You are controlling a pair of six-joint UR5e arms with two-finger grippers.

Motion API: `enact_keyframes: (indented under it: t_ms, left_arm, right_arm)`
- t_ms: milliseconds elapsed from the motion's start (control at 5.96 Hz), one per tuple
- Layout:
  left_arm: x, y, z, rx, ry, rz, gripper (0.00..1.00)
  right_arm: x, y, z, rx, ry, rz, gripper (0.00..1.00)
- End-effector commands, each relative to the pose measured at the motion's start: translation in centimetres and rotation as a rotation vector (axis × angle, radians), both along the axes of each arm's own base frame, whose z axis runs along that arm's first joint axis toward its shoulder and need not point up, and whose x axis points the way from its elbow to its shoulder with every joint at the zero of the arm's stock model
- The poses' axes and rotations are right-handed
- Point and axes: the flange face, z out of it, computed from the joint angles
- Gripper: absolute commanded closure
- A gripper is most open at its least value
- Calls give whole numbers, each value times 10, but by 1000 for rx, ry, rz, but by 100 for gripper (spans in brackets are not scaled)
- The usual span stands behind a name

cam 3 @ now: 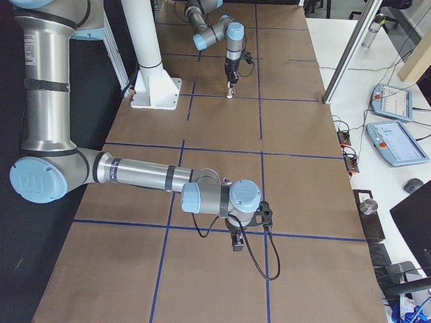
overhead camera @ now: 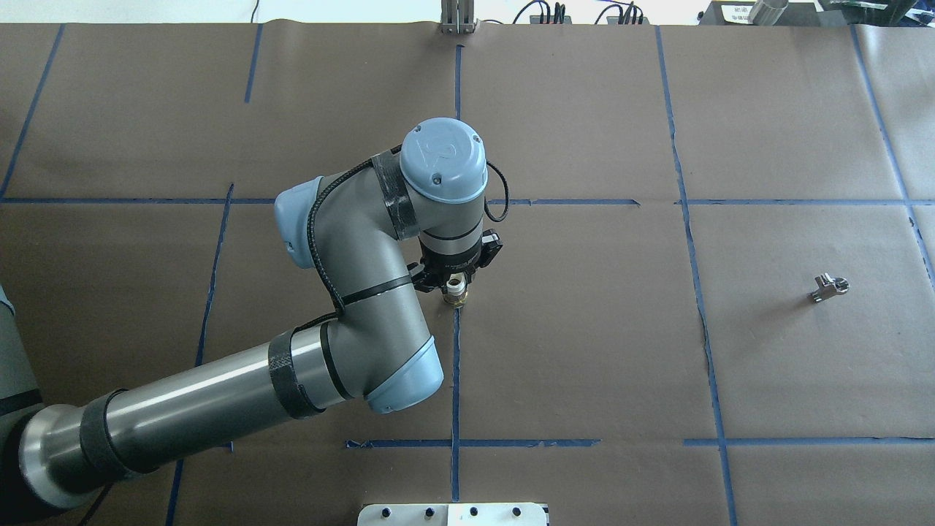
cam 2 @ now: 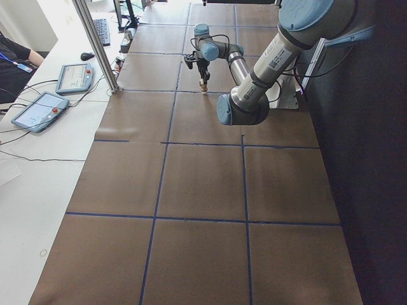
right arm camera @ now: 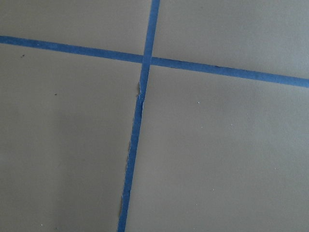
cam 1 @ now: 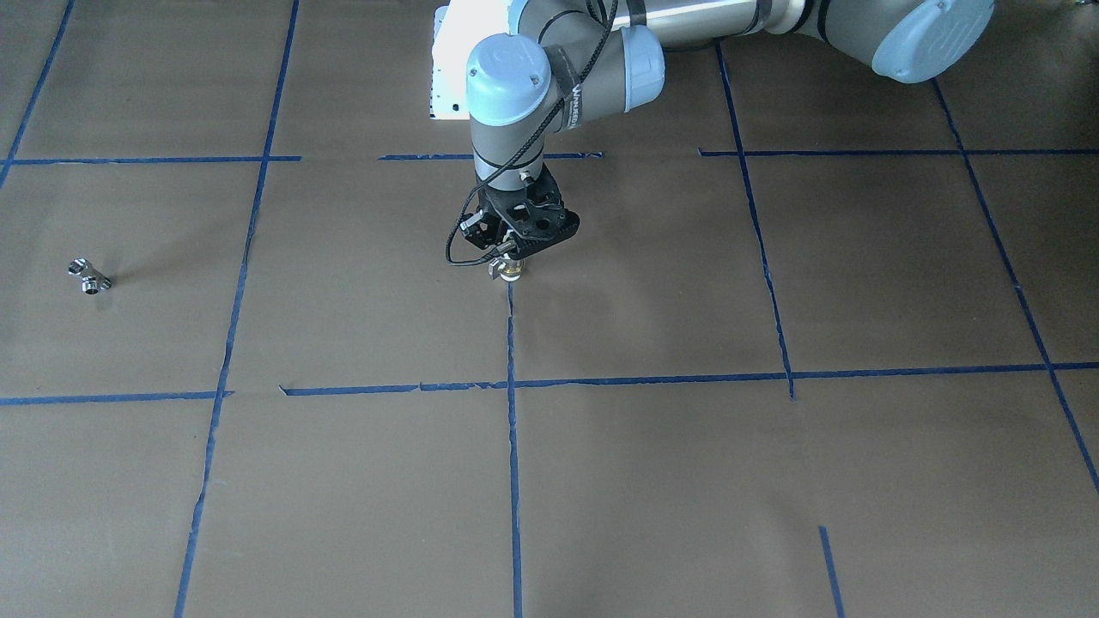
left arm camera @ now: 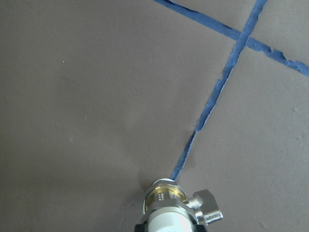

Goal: Assemble PPR valve and pipe with both arms
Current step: 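Set the white fitting upright at center, open left gripper, withdraw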

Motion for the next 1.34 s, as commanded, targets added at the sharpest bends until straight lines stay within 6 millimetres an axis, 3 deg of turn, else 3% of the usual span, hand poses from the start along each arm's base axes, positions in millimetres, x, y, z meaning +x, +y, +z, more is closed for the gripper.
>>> enact_keyframes:
  t_ms: [0,168,336,503,671,839,1174]
  left_arm:
    - [1,1,1,0,-2,2,42]
    - [1,1,0,12,0,13,34]
    - [-5,3,-7,77,14,65,0]
    - [-13,5,-10,115,28,102,0]
    - [-34,7,2,185,37,150,0]
    - [-69,2,33,237,44,214,0]
    - [-168,-23,111,434,16,370,0]
  right_arm:
    - [1,0,0,0,0,1,0]
    - [1,0,0,0,0,1,0]
    - [0,0,-1,1,-2,1,0]
    - [0,-1,-2,7,-2,0,0]
    - [0,-6,-8,17,-3,1,0]
    - [0,-10,-13,28,-3,2,0]
    - [-2,-11,-21,40,-31,1,0]
